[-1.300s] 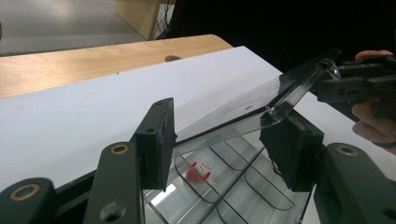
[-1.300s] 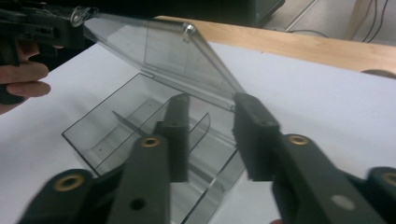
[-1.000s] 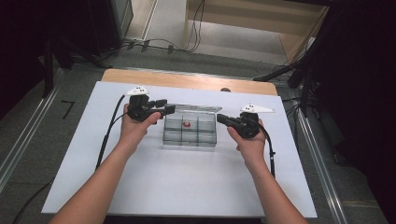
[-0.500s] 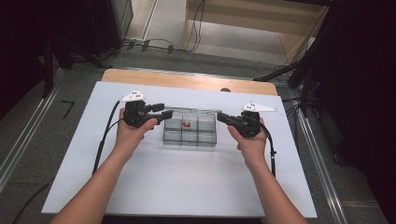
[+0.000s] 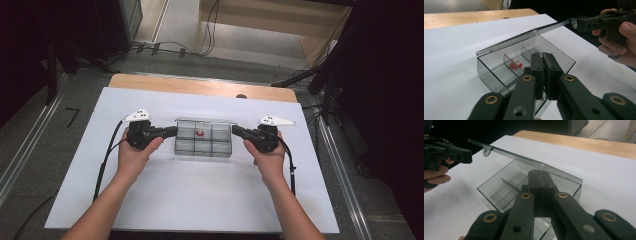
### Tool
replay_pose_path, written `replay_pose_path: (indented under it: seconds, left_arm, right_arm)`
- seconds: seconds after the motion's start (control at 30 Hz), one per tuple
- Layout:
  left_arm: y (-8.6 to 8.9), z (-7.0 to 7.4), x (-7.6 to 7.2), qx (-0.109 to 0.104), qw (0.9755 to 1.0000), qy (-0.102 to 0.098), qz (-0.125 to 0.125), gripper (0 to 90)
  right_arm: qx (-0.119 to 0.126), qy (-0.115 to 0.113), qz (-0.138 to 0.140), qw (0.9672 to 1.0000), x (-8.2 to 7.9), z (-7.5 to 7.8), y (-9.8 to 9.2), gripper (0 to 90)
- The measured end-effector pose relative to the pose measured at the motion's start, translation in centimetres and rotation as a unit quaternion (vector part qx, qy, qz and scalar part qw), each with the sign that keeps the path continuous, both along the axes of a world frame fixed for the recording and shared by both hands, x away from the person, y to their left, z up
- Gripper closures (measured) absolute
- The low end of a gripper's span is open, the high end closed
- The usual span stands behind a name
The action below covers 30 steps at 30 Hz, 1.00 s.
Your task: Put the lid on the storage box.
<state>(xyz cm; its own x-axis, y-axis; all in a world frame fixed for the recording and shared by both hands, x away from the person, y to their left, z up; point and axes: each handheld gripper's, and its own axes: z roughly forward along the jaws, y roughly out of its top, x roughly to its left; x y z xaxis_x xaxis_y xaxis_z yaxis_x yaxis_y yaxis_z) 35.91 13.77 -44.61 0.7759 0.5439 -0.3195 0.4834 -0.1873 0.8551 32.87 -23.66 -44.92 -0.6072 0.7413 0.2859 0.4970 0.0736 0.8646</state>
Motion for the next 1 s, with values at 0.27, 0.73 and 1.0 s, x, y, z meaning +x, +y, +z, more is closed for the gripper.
replay_pose_path:
  seconds: [0.27,0.73,1.0]
  left_arm:
    - [-0.4,-0.3,-0.1,0.001,1.0000,0.000,0.003,89.0]
    - [-0.5,-1.3,-1.0,0.010,0.9999,0.006,0.005,89.0]
    - [-0.6,-2.3,-1.6,0.015,0.9998,0.009,0.009,89.0]
  right_arm:
    - [-0.006,-0.002,0.005,1.0000,-1.0,-0.5,0.0,87.8]
    - [-0.013,-0.004,0.004,0.9999,-2.3,-1.6,0.2,87.8]
    - [-0.012,-0.005,-0.005,0.9999,-3.1,-2.5,0.2,87.8]
